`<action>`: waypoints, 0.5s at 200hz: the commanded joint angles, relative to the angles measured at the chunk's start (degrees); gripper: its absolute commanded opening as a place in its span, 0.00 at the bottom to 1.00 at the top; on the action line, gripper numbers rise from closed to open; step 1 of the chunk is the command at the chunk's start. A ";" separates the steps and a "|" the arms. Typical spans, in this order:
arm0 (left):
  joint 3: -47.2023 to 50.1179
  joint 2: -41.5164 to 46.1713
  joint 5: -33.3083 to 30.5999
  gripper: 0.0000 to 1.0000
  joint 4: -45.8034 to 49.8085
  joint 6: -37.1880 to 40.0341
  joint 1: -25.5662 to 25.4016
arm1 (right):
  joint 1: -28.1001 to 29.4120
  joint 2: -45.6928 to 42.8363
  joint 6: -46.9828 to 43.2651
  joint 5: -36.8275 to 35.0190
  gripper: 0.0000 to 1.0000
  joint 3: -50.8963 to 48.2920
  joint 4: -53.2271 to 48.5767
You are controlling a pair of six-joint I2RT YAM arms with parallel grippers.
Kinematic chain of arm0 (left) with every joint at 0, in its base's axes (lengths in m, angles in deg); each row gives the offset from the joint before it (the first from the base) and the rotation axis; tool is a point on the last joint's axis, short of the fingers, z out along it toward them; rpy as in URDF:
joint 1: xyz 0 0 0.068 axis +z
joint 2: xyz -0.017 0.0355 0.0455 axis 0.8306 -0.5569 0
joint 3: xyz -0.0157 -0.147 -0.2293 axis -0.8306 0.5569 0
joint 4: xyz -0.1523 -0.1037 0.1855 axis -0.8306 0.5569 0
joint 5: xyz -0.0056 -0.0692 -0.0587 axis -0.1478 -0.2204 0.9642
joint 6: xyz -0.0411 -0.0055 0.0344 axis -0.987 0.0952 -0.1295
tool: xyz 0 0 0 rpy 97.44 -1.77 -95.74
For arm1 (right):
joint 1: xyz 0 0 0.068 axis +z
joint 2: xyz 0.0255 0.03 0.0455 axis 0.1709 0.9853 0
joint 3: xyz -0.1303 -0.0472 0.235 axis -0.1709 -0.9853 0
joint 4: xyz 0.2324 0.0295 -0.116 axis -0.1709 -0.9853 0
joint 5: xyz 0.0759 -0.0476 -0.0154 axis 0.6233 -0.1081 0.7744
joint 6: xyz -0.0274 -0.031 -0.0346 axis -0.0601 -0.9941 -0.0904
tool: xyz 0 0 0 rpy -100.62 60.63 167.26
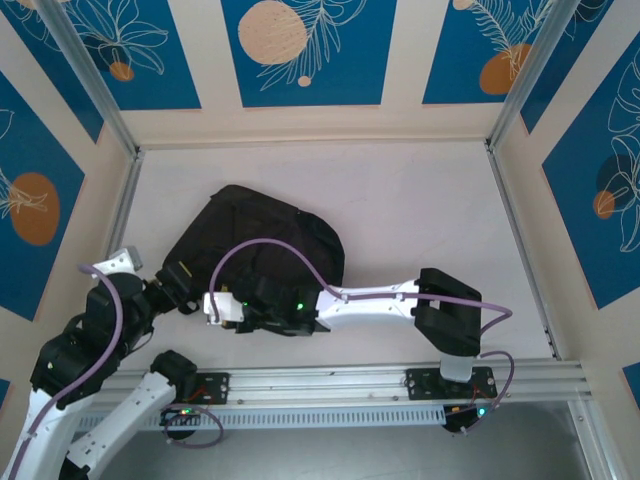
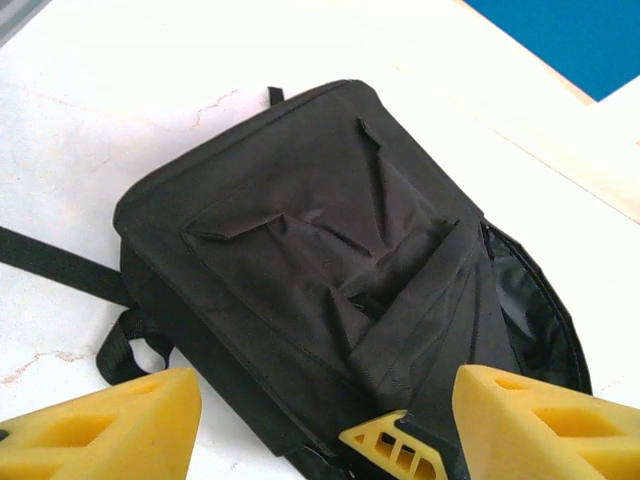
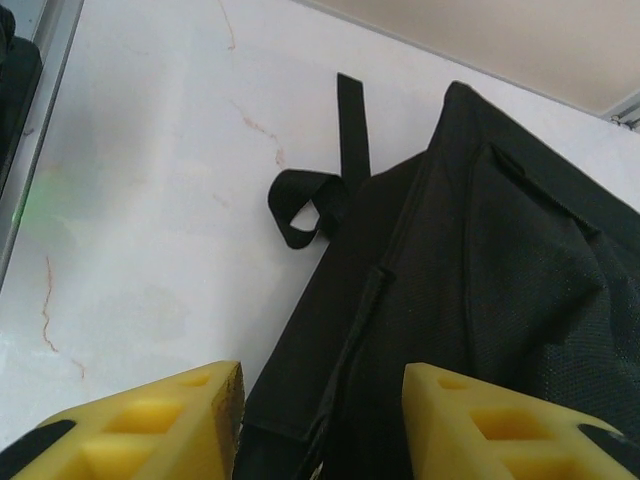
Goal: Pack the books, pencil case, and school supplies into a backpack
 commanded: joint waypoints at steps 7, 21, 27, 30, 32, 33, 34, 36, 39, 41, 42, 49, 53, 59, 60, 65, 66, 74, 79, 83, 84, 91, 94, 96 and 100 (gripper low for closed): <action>-1.57 0.58 -2.91 0.67 0.76 -0.46 0.32 | -0.18 -2.14 1.18 -1.29 0.49 2.65 -4.03; -1.64 0.60 -3.18 0.67 0.49 -0.66 0.30 | 0.05 -1.42 1.63 -0.95 0.51 3.68 -4.64; -1.78 0.54 -3.31 0.67 0.47 -0.75 0.27 | 0.10 -0.98 1.66 -0.87 0.51 4.14 -4.78; -1.82 0.54 -3.34 0.67 0.55 -0.75 0.26 | 0.14 -0.79 1.66 -0.80 0.52 4.28 -4.75; -1.85 0.54 -3.36 0.67 0.56 -0.72 0.34 | 0.14 -0.72 1.66 -0.72 0.52 4.44 -4.71; -1.85 0.54 -3.38 0.67 0.56 -0.78 0.35 | 0.11 -0.70 1.66 -0.71 0.52 4.48 -4.71; -1.89 0.54 -3.43 0.67 0.56 -0.76 0.31 | 0.10 -0.61 1.66 -0.61 0.52 4.55 -4.70; -1.92 0.54 -3.45 0.67 0.52 -0.75 0.28 | 0.08 -0.49 1.72 -0.56 0.52 4.66 -4.70; -1.96 0.54 -3.48 0.67 0.48 -0.78 0.27 | 0.16 -0.31 1.74 -0.52 0.52 4.80 -4.62; -1.93 0.54 -3.49 0.67 0.47 -0.80 0.27 | 0.14 -0.13 1.74 -0.45 0.52 4.90 -4.61; -1.93 0.54 -3.49 0.67 0.47 -0.82 0.27 | 0.11 -0.06 1.74 -0.44 0.52 4.98 -4.66; -2.12 0.58 -3.57 0.67 0.47 -0.77 0.31 | 0.09 0.32 1.74 -0.30 0.52 5.41 -4.66; -2.12 0.54 -3.53 0.67 0.40 -0.70 0.30 | 0.16 0.51 1.74 -0.28 0.52 5.56 -4.60; -2.25 0.55 -3.65 0.67 0.39 -0.66 0.33 | 0.14 0.82 1.74 -0.41 0.52 5.87 -4.30; -2.26 0.54 -3.66 0.67 0.39 -0.62 0.30 | 0.15 0.86 1.74 -0.46 0.52 5.94 -4.28; -2.27 0.54 -3.58 0.67 0.39 -0.61 0.28 | 0.16 1.01 1.64 -0.49 0.52 6.12 -4.11; -2.27 0.54 -3.53 0.67 0.39 -0.59 0.27 | 0.12 1.04 1.65 -0.51 0.52 6.16 -4.01; -2.28 0.54 -3.57 0.67 0.39 -0.55 0.31 | 0.01 1.22 1.57 -0.53 0.52 6.36 -3.76; -2.26 0.54 -3.58 0.67 0.34 -0.44 0.36 | -0.07 1.37 1.64 -0.39 0.52 6.58 -3.73; -2.27 0.54 -3.51 0.67 0.31 -0.40 0.30 | -0.15 1.49 1.72 -0.26 0.52 6.72 -3.71; -2.23 0.54 -3.55 0.67 0.35 -0.40 0.29 | -0.17 1.54 1.73 -0.21 0.52 6.72 -3.72; -2.12 0.56 -3.58 0.67 0.30 -0.40 0.34 | -0.26 1.83 1.91 0.18 0.52 7.11 -3.81; -2.16 0.54 -3.56 0.67 0.34 -0.42 0.30 | -0.26 2.01 1.99 0.39 0.52 7.30 -3.96; -2.16 0.54 -3.57 0.67 0.33 -0.40 0.30 | -0.33 2.09 2.05 0.41 0.52 7.33 -4.03; -2.12 0.54 -3.56 0.67 0.38 -0.43 0.29 | -0.39 2.32 2.14 0.57 0.52 7.48 -4.16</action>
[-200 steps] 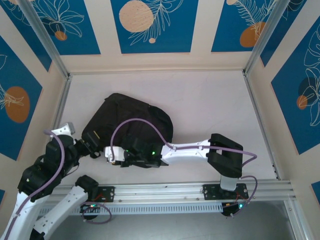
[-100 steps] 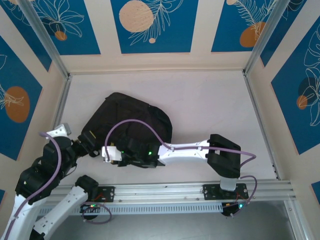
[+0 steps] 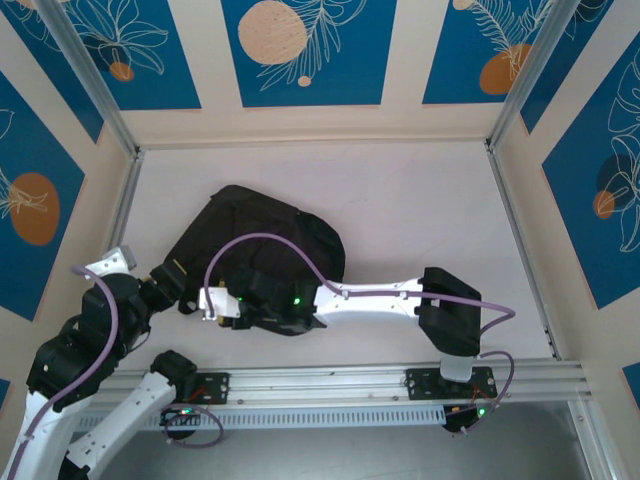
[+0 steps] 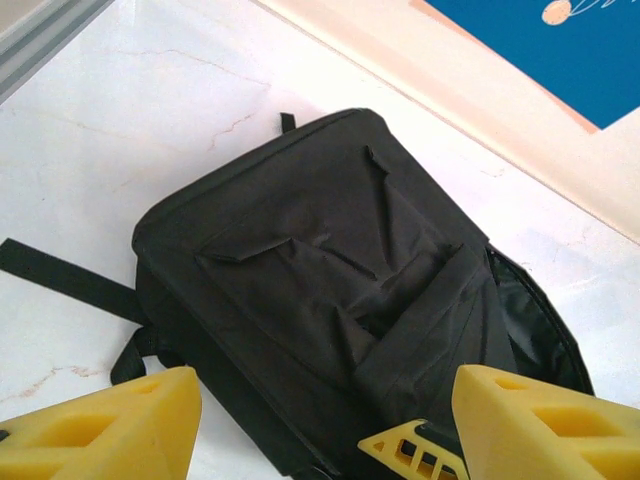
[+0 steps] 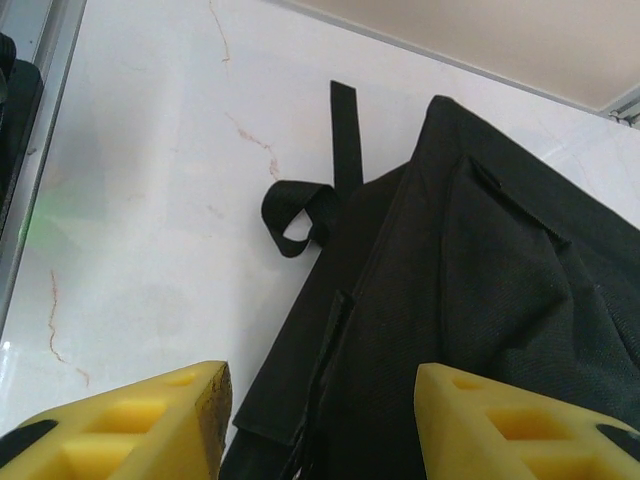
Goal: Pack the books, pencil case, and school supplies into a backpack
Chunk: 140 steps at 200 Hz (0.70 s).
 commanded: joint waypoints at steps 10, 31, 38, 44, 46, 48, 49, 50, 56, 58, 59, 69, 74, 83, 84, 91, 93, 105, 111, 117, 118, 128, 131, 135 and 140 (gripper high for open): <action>-1.23 0.50 -1.17 0.67 0.39 -0.42 0.32 | -0.48 2.46 1.19 0.88 0.51 3.00 0.79; -1.38 0.58 -1.45 0.67 0.41 -0.29 0.32 | -0.46 3.69 1.73 1.61 0.51 3.79 0.44; -1.45 0.51 -1.48 0.67 0.39 -0.29 0.32 | -0.51 4.07 2.01 1.87 0.51 3.91 0.48; -1.39 0.55 -1.56 0.67 0.39 -0.25 0.28 | -0.52 4.38 2.05 1.85 0.51 4.06 0.44; -1.32 0.53 -1.56 0.67 0.39 -0.28 0.30 | -0.47 4.48 2.17 1.84 0.51 4.16 0.44; -1.37 0.57 -1.57 0.67 0.34 -0.28 0.30 | -0.47 4.57 2.20 1.90 0.51 4.17 0.48; -1.37 0.58 -1.57 0.67 0.32 -0.28 0.33 | -0.50 4.64 2.21 1.87 0.51 4.14 0.46; -1.38 0.53 -1.57 0.67 0.31 -0.28 0.35 | -0.48 4.68 2.21 1.89 0.51 4.17 0.45; -1.23 0.58 -1.57 0.67 0.22 -0.29 0.29 | -0.48 4.91 2.29 1.86 0.51 4.19 0.57; -1.28 0.58 -1.50 0.67 0.17 -0.29 0.28 | -0.48 4.99 2.30 1.84 0.51 4.22 0.56; -1.29 0.58 -1.49 0.67 0.14 -0.29 0.27 | -0.51 5.03 2.30 1.84 0.51 4.16 0.54; -1.16 0.54 -1.43 0.67 0.04 -0.29 0.29 | -0.61 5.23 2.47 1.82 0.48 4.07 0.72; -1.01 0.53 -1.32 0.67 -0.05 -0.26 0.32 | -0.61 5.19 2.64 1.87 0.46 3.91 0.84; -0.85 0.57 -1.35 0.67 -0.05 -0.28 0.28 | -0.60 5.16 2.91 2.01 0.42 3.57 0.97; -0.85 0.53 -1.33 0.67 -0.10 -0.33 0.32 | -0.61 5.16 2.95 2.05 0.42 3.53 1.05; -0.69 0.52 -1.33 0.67 -0.14 -0.36 0.32 | -0.60 5.07 3.15 2.11 0.37 3.29 1.13; -0.66 0.57 -1.38 0.67 -0.14 -0.44 0.29 | -0.62 5.07 3.19 2.23 0.35 3.20 1.18; -0.13 0.58 -1.29 0.67 -0.23 -0.41 0.32 | -0.51 4.66 3.42 2.59 0.18 2.73 1.46; 0.13 0.52 -1.22 0.67 -0.31 -0.38 0.28 | -0.46 4.27 3.51 2.71 0.09 2.30 1.73; 0.42 0.50 -0.97 0.67 -0.39 -0.51 0.31 | -0.43 3.84 3.69 2.82 0.01 1.85 2.08; 0.48 0.50 -0.92 0.67 -0.40 -0.48 0.33 | -0.44 3.75 3.70 2.81 0.00 1.75 2.14; 1.17 0.24 -0.29 0.67 -0.46 -0.77 0.28 | -0.30 2.64 4.00 2.88 0.00 0.58 2.82; 1.39 0.17 -0.02 0.67 -0.49 -0.93 0.32 | -0.27 2.15 4.11 2.89 0.00 0.04 3.22; 1.67 0.08 0.45 0.67 -0.58 -1.11 0.29 | -0.31 1.51 4.32 2.92 0.00 -0.71 3.88; 2.14 -0.22 1.19 0.66 -0.66 -1.37 0.31 | -0.32 0.65 4.75 2.97 0.00 -1.94 4.84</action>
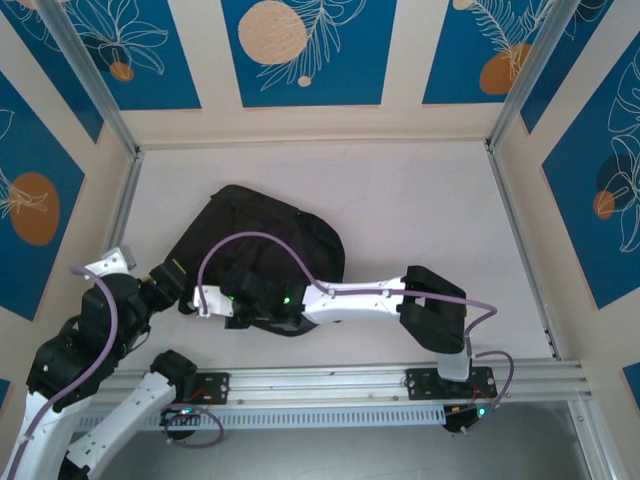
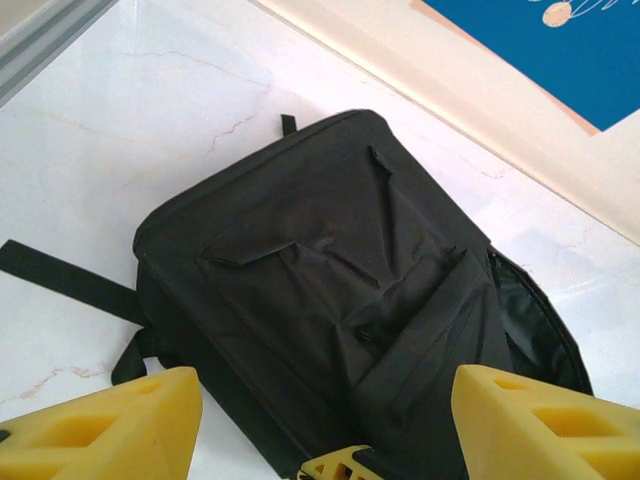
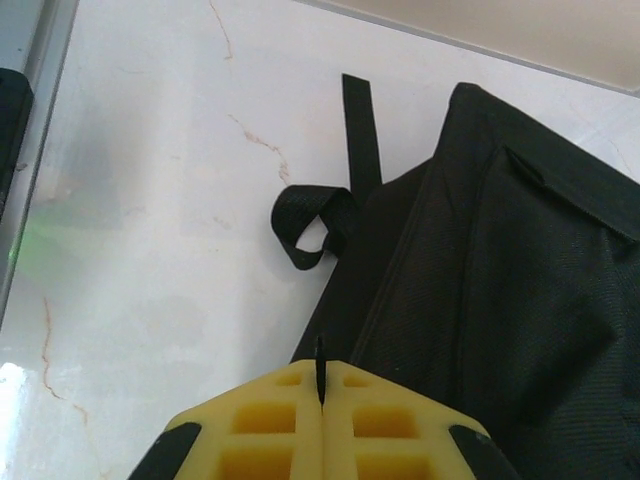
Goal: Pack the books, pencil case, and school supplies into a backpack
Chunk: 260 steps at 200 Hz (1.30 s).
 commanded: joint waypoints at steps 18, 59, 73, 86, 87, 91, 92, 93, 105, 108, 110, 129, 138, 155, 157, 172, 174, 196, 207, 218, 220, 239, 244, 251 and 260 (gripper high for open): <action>4.13 -1.48 5.01 0.65 -0.96 -3.12 0.33 | -0.33 -7.29 3.34 2.17 0.00 -7.72 5.56; 13.65 -2.63 13.38 0.63 -6.00 -11.58 0.36 | -2.18 -12.73 8.04 4.23 0.00 -15.86 10.88; 16.62 -2.32 14.23 0.62 -7.51 -14.25 0.38 | -2.75 -13.96 9.43 4.69 0.00 -17.70 12.19; 18.88 -2.23 14.62 0.62 -9.14 -16.23 0.40 | -3.05 -14.77 10.07 5.15 0.00 -18.83 12.70; 19.05 -2.23 14.64 0.62 -9.25 -16.39 0.38 | -3.04 -14.85 10.08 5.22 0.00 -18.95 12.75; 19.69 -2.25 14.69 0.62 -9.70 -16.97 0.36 | -3.10 -15.04 10.09 5.39 0.00 -19.29 12.96; 19.84 -2.29 14.71 0.62 -9.80 -17.11 0.41 | -3.06 -15.07 10.09 5.39 0.00 -19.40 13.01; 20.05 -2.30 14.73 0.62 -9.94 -17.35 0.38 | -3.04 -15.13 10.09 5.43 0.00 -19.49 13.08; 21.80 -2.48 15.28 0.62 -12.30 -18.46 0.45 | -3.07 -15.88 10.18 5.76 0.00 -20.54 13.64; 22.18 -2.60 15.46 0.62 -13.03 -18.50 0.46 | -3.05 -16.08 10.24 5.81 0.00 -20.88 13.78; 22.50 -2.70 15.51 0.62 -13.49 -18.53 0.52 | -3.05 -16.22 10.26 5.82 0.00 -21.08 13.92; 24.08 -4.61 15.89 0.59 -15.93 -19.51 0.99 | -3.45 -17.87 11.28 6.04 0.00 -23.44 15.14; 24.84 -5.73 16.45 0.58 -17.06 -19.79 1.29 | -3.85 -18.79 12.12 6.47 0.00 -24.44 15.27; 26.30 -7.27 16.95 0.56 -19.14 -20.47 1.82 | -4.34 -20.47 13.35 6.92 0.00 -26.43 15.77; 26.47 -7.47 16.87 0.56 -19.37 -20.49 1.89 | -4.40 -20.75 13.46 7.00 0.00 -26.64 15.82; 27.51 -8.64 16.24 0.54 -21.30 -20.56 2.65 | -4.58 -22.22 13.98 8.03 0.00 -28.32 15.96; 27.68 -8.87 16.19 0.53 -21.65 -20.45 2.85 | -4.57 -22.39 14.03 8.13 0.00 -28.45 15.96; 28.64 -12.13 16.90 0.40 -25.37 -19.70 4.47 | -4.75 -24.20 14.05 9.01 0.00 -30.82 15.68; 28.76 -14.13 17.06 0.31 -26.78 -19.18 5.13 | -4.83 -25.17 13.85 9.16 0.00 -31.81 14.88; 28.59 -16.15 17.10 0.19 -27.40 -18.83 5.91 | -5.10 -26.50 13.86 9.38 0.00 -33.09 14.43; 28.48 -16.46 17.15 0.18 -27.57 -18.70 6.03 | -5.10 -26.80 13.87 9.41 0.00 -33.36 14.39; 28.03 -18.82 17.37 0.05 -28.68 -18.09 7.21 | -5.82 -29.77 13.79 9.95 0.00 -35.88 13.82; 27.90 -19.33 17.46 0.02 -28.81 -17.88 7.52 | -6.12 -30.67 13.78 10.10 0.00 -36.65 13.64; 27.64 -19.78 17.59 0.00 -28.96 -17.67 8.00 | -6.47 -31.89 13.65 10.35 0.00 -37.61 13.31; 27.26 -20.38 17.56 0.00 -28.89 -17.30 8.47 | -7.03 -33.54 13.37 10.56 0.00 -38.81 12.69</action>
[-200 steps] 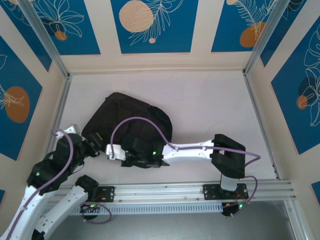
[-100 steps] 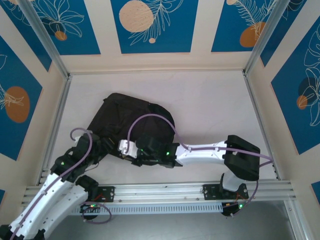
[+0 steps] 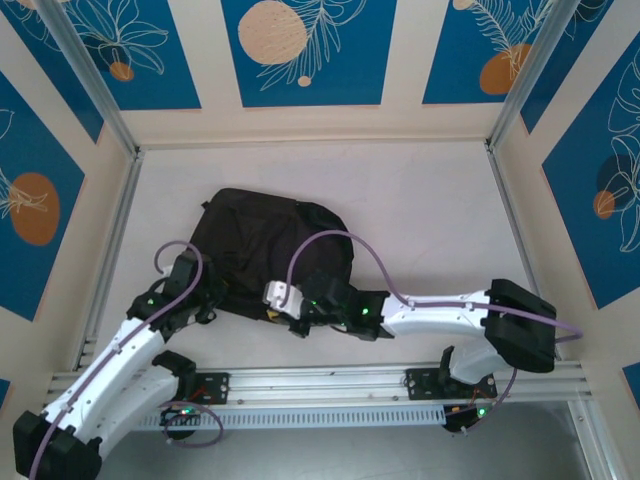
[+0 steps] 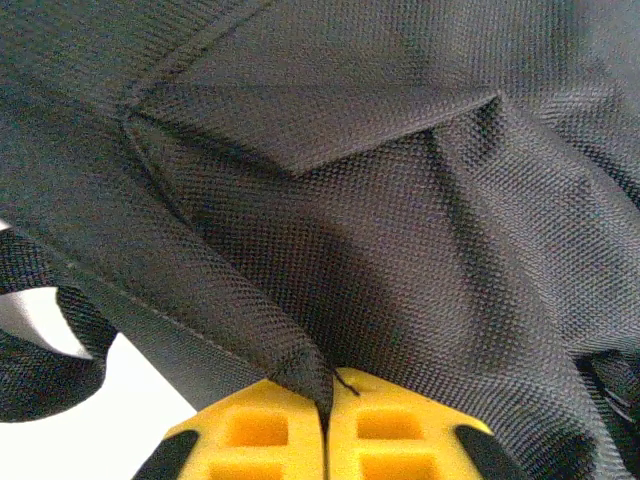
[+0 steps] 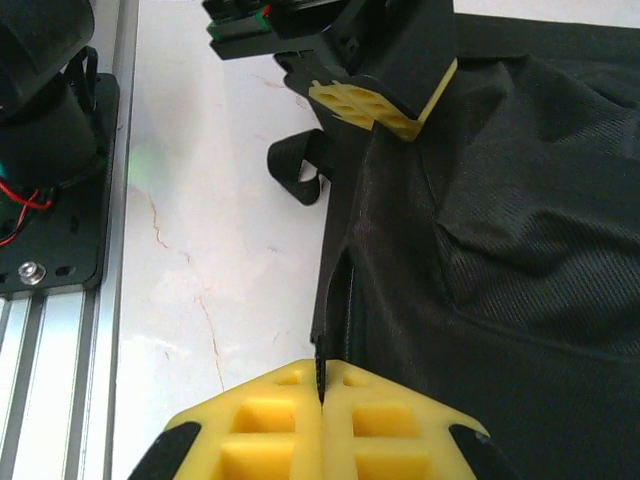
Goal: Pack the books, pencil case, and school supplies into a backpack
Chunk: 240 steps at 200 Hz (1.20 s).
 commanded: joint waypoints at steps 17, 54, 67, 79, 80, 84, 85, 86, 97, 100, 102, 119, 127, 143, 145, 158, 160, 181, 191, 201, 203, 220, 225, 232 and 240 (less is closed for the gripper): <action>-1.42 -2.16 -0.45 0.00 -1.69 2.42 3.21 | -2.61 -7.97 0.11 2.20 0.00 -4.82 -2.26; -2.87 -2.63 0.30 0.00 -0.75 4.47 5.73 | -8.58 -14.49 0.46 3.78 0.00 -9.35 -4.59; -3.43 -3.11 0.84 0.00 -0.48 5.02 6.67 | -10.40 -16.65 0.84 3.75 0.00 -10.73 -5.39; -3.89 -3.62 1.35 0.00 -0.46 5.54 7.35 | -11.93 -18.91 1.68 3.40 0.00 -11.94 -5.50; -3.91 -3.68 1.38 0.00 -0.46 5.55 7.41 | -12.01 -19.11 1.77 3.26 0.00 -12.02 -5.50; -4.09 -3.94 1.53 0.00 -0.46 5.75 7.65 | -12.44 -19.93 2.27 2.98 0.00 -12.56 -5.07; -4.14 -4.01 1.56 0.00 -0.46 5.78 7.69 | -12.54 -20.15 2.41 2.83 0.00 -12.63 -4.98; -4.21 -4.05 1.57 0.00 -0.46 5.84 7.76 | -12.67 -20.35 2.57 2.75 0.00 -12.80 -4.89; -4.84 -4.90 1.65 0.00 -0.47 6.38 8.16 | -13.78 -22.52 4.22 2.23 0.00 -14.08 -3.90; -5.08 -5.19 1.67 0.00 -0.51 6.61 8.28 | -14.07 -22.99 4.48 2.28 0.00 -14.34 -3.77; -5.23 -5.40 1.65 0.00 -0.52 6.76 8.33 | -14.22 -23.27 4.66 2.38 0.00 -14.43 -3.75; -7.22 -7.54 1.41 0.00 -0.79 8.30 8.52 | -13.85 -23.92 4.13 4.27 0.00 -13.86 -5.55; -8.49 -8.94 1.24 0.00 -1.13 9.54 8.52 | -12.90 -23.44 3.31 5.43 0.00 -13.02 -7.03; -12.11 -13.21 1.67 0.00 -1.90 12.94 8.52 | -9.23 -22.82 0.45 9.05 0.00 -11.70 -8.87; -12.64 -14.06 1.87 0.00 -2.01 13.59 8.52 | -8.66 -22.76 0.10 9.41 0.00 -11.58 -8.80; -17.16 -19.67 3.21 0.10 -2.15 17.42 8.48 | -4.68 -22.24 -1.80 11.21 0.00 -10.98 -7.77; -17.98 -20.66 3.35 0.14 -2.07 17.98 8.51 | -4.12 -22.07 -1.89 11.49 0.00 -10.85 -7.61; -25.82 -29.53 8.14 0.58 -1.42 22.78 8.35 | -0.06 -18.14 -0.68 12.96 0.00 -7.70 -5.39; -27.65 -31.19 10.07 0.62 -1.41 23.54 8.35 | 1.29 -15.28 0.05 12.51 0.00 -5.63 -4.14; -28.29 -30.53 9.73 0.63 -0.75 23.79 8.35 | 2.15 -12.03 1.04 11.38 0.00 -3.50 -2.68; -28.24 -30.10 9.69 0.64 -0.69 23.88 8.35 | 2.31 -11.32 1.32 11.07 0.00 -3.11 -2.29; -27.12 -25.45 7.59 0.68 1.61 24.04 8.43 | 3.46 -5.89 3.12 7.62 0.00 0.31 0.06; -26.68 -23.82 7.21 0.68 2.60 24.09 8.44 | 3.79 -4.34 3.69 5.94 0.00 1.19 0.80; -25.85 -21.59 7.46 0.69 3.75 24.17 8.44 | 4.00 -2.56 4.47 4.70 0.00 2.19 1.94; -24.36 -18.87 9.03 0.68 4.36 24.05 8.44 | 4.13 -0.98 4.90 4.46 0.00 3.07 3.07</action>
